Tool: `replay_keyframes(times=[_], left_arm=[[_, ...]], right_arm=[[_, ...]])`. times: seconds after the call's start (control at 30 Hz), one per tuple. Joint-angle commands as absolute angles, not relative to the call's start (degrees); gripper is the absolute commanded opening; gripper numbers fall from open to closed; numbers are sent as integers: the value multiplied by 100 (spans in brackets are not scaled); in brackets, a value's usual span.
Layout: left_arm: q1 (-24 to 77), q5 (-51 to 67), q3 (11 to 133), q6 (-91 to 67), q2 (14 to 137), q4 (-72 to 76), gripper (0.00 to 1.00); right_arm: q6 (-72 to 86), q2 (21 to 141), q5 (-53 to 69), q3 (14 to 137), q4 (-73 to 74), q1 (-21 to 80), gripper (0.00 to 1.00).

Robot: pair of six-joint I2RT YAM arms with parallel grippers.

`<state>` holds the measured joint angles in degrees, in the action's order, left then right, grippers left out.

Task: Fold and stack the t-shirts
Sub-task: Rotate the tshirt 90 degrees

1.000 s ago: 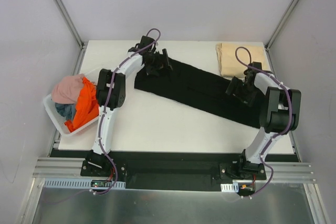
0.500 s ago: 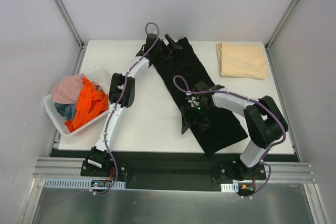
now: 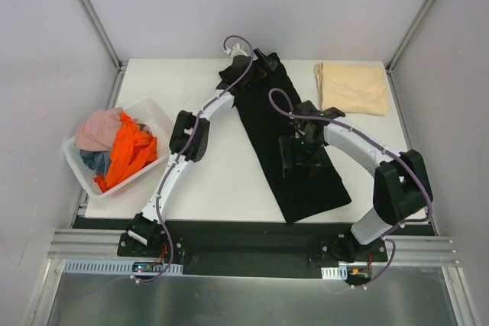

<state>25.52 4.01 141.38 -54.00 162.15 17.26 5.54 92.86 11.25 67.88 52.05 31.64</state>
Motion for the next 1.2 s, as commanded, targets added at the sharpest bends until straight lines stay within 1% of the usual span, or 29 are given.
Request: replay_keyframes(times=[0.0, 0.13, 0.17, 0.2, 0.23, 0.3, 0.47, 0.63, 0.73, 0.83, 0.87, 0.93, 0.97, 1.07, 1.17], left_arm=[[2373, 35, 14291, -4782, 15970, 1855, 99], [2250, 219, 14229, -4799, 15917, 1784, 99], [2224, 255, 14229, -4808, 15908, 1741, 99], [2206, 324, 14229, -4790, 15865, 1723, 99], [2189, 473, 14221, -4773, 15838, 1705, 99], [2145, 667, 14212, -4703, 15698, 1731, 99], [2145, 1273, 13667, -4597, 15048, 2241, 99], [2145, 1617, 13387, -4404, 14441, 2188, 99], [2153, 1600, 12896, -4272, 14002, 2215, 99], [2145, 1687, 12692, -4210, 13720, 2067, 99], [2145, 1740, 12700, -4184, 13685, 1987, 99], [2145, 1863, 12718, -4096, 13553, 1750, 99], [2145, 1881, 12726, -4061, 13501, 1471, 99], [2118, 1986, 12525, -3833, 13202, 1222, 99], [2057, 1864, 12025, -3683, 12780, 1160, 99]], right_arm=[[415, 8623, 219, 6610, 5599, 2980, 97], [168, 8499, 562, 6189, 5406, 2699, 97], [141, 8490, 702, 6101, 5318, 2402, 97], [106, 8508, 1216, 6021, 5065, 2225, 97], [88, 8517, 1483, 5934, 4915, 2058, 97], [71, 8630, 1739, 5827, 4668, 1767, 97], [-97, 9113, 1354, 5810, 4544, 1635, 97], [-18, 9343, 1853, 5432, 4351, 1556, 97], [-44, 9360, 2530, 5239, 4298, 1818, 97], [130, 9395, 2803, 5203, 4281, 2485, 97], [210, 9422, 2952, 5212, 4219, 2853, 97], [456, 9492, 3531, 5299, 3991, 3163, 97], [483, 9544, 3664, 5509, 3955, 3451, 97], [422, 9685, 3727, 6088, 4078, 3848, 97], [107, 9756, 3701, 6520, 4384, 4025, 97]])
